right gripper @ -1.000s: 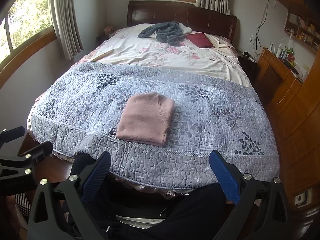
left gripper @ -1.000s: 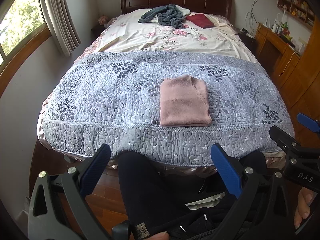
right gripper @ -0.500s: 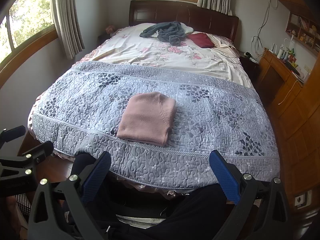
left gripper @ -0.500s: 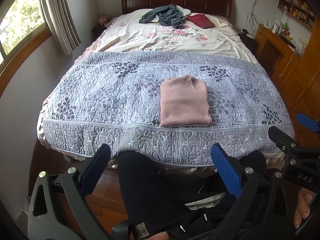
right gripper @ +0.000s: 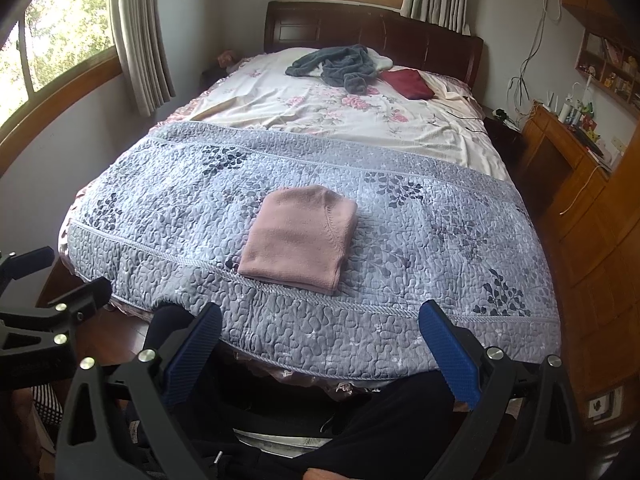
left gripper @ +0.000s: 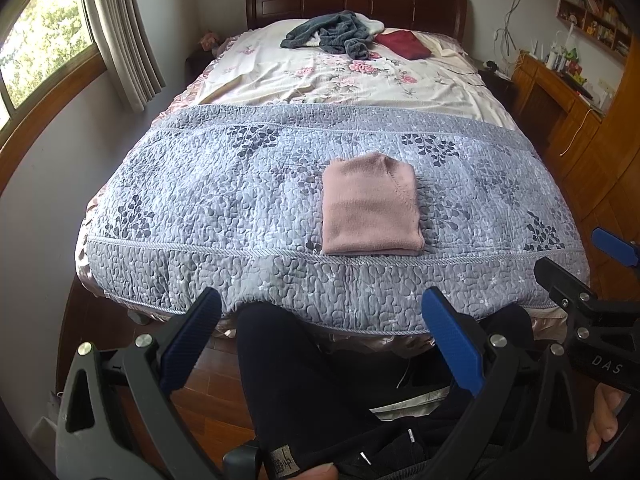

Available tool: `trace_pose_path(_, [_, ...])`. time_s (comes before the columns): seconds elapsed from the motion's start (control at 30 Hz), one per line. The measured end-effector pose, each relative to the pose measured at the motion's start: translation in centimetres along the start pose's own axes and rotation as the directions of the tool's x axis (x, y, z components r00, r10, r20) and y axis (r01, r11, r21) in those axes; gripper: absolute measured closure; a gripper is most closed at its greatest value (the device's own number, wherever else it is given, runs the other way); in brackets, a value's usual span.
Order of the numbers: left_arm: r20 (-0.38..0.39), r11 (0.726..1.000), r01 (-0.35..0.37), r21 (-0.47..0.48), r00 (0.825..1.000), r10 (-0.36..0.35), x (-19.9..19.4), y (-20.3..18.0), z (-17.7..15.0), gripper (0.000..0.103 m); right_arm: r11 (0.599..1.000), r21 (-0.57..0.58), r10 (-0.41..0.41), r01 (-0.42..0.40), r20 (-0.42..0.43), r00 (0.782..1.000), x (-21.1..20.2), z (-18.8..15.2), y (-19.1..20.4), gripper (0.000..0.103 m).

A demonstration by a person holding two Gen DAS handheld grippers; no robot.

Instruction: Fold small clothes

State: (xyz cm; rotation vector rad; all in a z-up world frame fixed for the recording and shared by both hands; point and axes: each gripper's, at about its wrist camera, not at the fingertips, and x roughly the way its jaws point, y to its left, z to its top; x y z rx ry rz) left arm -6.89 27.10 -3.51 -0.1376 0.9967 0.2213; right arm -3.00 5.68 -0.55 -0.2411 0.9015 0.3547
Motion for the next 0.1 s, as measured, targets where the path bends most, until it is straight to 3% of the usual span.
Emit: trace_pose_path(0.1, [0.001, 1.000, -0.001, 0.000, 1.000, 0.001, -0.03, 0.03, -0.02, 0.004, 1.000, 0.001, 0.001, -0.001, -0.001, 1.000, 0.07, 0.05, -0.18, 0.004])
